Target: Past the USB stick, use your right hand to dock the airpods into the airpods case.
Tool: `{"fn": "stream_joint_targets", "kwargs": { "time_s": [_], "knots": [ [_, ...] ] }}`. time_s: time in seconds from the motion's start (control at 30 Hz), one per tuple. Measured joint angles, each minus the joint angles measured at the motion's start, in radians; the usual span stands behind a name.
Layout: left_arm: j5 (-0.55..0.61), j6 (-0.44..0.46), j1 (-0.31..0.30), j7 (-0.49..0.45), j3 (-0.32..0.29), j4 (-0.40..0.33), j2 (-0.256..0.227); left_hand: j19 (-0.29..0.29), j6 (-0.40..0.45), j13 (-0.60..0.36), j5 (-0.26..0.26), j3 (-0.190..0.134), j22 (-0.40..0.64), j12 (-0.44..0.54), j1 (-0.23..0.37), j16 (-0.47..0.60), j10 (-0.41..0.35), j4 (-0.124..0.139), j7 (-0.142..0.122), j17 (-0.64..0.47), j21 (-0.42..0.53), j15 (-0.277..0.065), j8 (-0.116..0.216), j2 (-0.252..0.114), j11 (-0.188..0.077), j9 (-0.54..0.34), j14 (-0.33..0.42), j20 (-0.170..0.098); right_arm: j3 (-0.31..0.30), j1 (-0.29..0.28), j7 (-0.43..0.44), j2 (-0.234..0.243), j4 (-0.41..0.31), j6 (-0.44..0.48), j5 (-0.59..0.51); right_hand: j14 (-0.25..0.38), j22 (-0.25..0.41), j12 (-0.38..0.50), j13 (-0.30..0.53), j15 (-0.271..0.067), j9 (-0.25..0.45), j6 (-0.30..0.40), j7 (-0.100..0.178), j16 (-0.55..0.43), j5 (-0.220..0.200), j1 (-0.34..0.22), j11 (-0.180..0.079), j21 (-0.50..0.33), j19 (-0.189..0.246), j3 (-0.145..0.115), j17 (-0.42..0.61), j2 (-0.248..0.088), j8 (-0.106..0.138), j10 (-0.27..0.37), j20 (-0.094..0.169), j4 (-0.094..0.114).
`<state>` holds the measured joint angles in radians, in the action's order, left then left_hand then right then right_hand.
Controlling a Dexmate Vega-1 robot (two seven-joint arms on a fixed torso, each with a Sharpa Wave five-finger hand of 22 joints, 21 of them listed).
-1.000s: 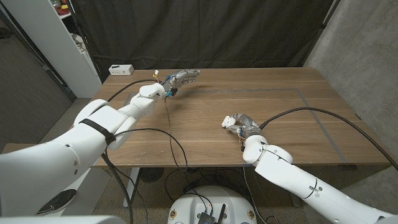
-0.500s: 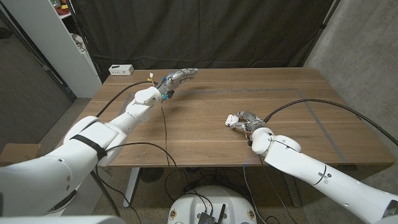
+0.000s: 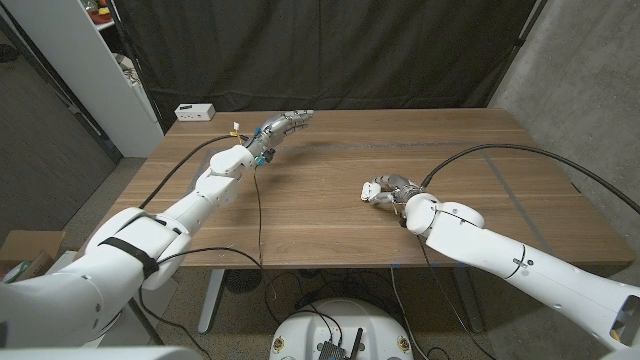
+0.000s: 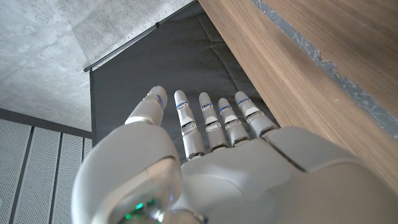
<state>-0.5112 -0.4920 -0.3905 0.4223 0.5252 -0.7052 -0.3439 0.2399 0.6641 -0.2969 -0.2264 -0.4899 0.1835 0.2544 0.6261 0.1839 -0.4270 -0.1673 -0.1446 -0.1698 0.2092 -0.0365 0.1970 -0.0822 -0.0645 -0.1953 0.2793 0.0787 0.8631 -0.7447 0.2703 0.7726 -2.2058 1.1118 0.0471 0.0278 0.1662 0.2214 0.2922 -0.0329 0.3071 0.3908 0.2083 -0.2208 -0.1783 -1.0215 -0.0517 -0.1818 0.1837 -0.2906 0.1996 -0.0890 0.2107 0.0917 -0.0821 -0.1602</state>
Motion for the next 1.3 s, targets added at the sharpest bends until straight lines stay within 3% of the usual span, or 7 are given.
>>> {"fn": "stream_joint_targets", "kwargs": {
  "time_s": [0.4, 0.47, 0.6, 0.8, 0.87, 1.03, 1.3],
  "knots": [
    [-0.015, -0.065, 0.025, 0.051, -0.009, 0.106, 0.032, 0.000, 0.000, 0.000, 0.000, 0.003, 0.000, 0.000, 0.003, 0.000, 0.000, -0.003, 0.000, 0.000, 0.000, -0.005, 0.000, 0.003, 0.000, 0.000, -0.005, 0.000, 0.055, 0.089, -0.061, 0.007, -0.003, 0.070, 0.026, -0.021, -0.001, -0.008, -0.003, 0.000, -0.020, -0.024, -0.043, 0.007, 0.000, -0.017, 0.000, 0.005, -0.009, 0.000, 0.000, 0.017, -0.011, -0.021, -0.009, -0.008],
    [-0.016, -0.075, 0.047, 0.060, -0.014, 0.174, 0.054, 0.000, 0.000, 0.000, 0.000, 0.003, 0.000, 0.000, 0.003, 0.000, 0.000, -0.003, 0.000, 0.000, 0.000, -0.005, 0.000, 0.003, 0.000, 0.000, -0.005, 0.000, 0.061, 0.099, -0.066, 0.009, -0.003, 0.077, 0.030, -0.021, -0.001, -0.008, -0.005, 0.000, -0.020, -0.028, -0.046, 0.007, 0.000, -0.017, 0.001, 0.005, -0.009, 0.000, 0.000, 0.017, -0.015, -0.030, -0.009, -0.008],
    [-0.015, -0.082, 0.047, 0.062, -0.014, 0.174, 0.054, 0.000, 0.000, 0.000, 0.000, 0.003, 0.000, 0.000, 0.003, 0.000, 0.000, -0.003, 0.000, 0.000, 0.000, -0.005, 0.000, 0.003, 0.000, 0.000, -0.005, 0.000, 0.071, 0.114, -0.066, 0.018, -0.019, 0.077, 0.030, -0.021, -0.001, -0.008, -0.005, 0.000, -0.024, -0.025, -0.052, 0.007, 0.000, -0.013, 0.000, 0.004, -0.009, 0.000, 0.000, 0.028, -0.015, -0.032, -0.009, -0.008],
    [-0.003, -0.052, 0.014, 0.019, -0.013, 0.134, 0.027, 0.000, 0.000, 0.000, 0.000, 0.003, 0.000, 0.000, 0.013, 0.000, 0.000, -0.003, 0.000, 0.000, 0.000, -0.005, 0.000, 0.002, 0.000, 0.000, -0.004, 0.000, 0.082, 0.116, -0.071, 0.051, -0.062, 0.094, 0.040, 0.024, -0.001, 0.013, -0.005, -0.003, -0.036, 0.067, -0.024, -0.007, -0.007, -0.006, -0.008, -0.007, 0.017, -0.003, 0.003, 0.035, 0.018, 0.028, 0.006, 0.001],
    [0.000, -0.036, -0.038, 0.000, -0.013, 0.027, -0.012, 0.000, 0.000, 0.000, 0.000, 0.006, 0.000, 0.000, 0.013, 0.000, 0.000, 0.000, 0.000, 0.000, 0.000, -0.005, 0.000, 0.002, 0.000, 0.000, -0.004, 0.000, 0.086, 0.110, -0.055, 0.067, -0.075, 0.059, 0.023, 0.055, -0.001, 0.024, -0.003, -0.003, -0.038, 0.110, -0.005, -0.018, -0.015, -0.006, -0.024, -0.011, 0.037, -0.006, 0.007, 0.035, 0.029, 0.059, 0.012, 0.003],
    [0.003, -0.001, -0.088, -0.040, -0.016, -0.088, -0.048, 0.000, 0.000, 0.000, 0.000, 0.006, 0.000, 0.000, 0.013, 0.000, 0.000, 0.000, 0.000, 0.000, 0.000, -0.005, 0.000, 0.002, 0.000, 0.000, -0.004, 0.000, 0.088, 0.081, -0.032, 0.097, -0.084, -0.022, -0.015, 0.123, -0.001, 0.048, 0.003, -0.004, -0.041, 0.184, 0.011, -0.039, -0.015, -0.006, -0.058, -0.015, 0.078, -0.016, 0.012, 0.035, 0.049, 0.130, 0.031, 0.005],
    [0.006, 0.031, -0.137, -0.081, -0.020, -0.202, -0.085, 0.000, 0.000, 0.000, 0.000, 0.006, 0.000, 0.000, 0.013, 0.000, 0.000, 0.000, 0.000, 0.000, 0.000, -0.005, 0.000, 0.002, 0.000, 0.000, -0.004, 0.000, 0.082, 0.026, -0.020, 0.119, -0.064, -0.153, -0.088, 0.152, -0.001, 0.054, 0.008, -0.007, -0.031, 0.256, 0.014, -0.050, -0.023, -0.009, -0.079, -0.015, 0.094, -0.016, 0.017, 0.038, 0.076, 0.162, 0.036, 0.005]
  ]
}}
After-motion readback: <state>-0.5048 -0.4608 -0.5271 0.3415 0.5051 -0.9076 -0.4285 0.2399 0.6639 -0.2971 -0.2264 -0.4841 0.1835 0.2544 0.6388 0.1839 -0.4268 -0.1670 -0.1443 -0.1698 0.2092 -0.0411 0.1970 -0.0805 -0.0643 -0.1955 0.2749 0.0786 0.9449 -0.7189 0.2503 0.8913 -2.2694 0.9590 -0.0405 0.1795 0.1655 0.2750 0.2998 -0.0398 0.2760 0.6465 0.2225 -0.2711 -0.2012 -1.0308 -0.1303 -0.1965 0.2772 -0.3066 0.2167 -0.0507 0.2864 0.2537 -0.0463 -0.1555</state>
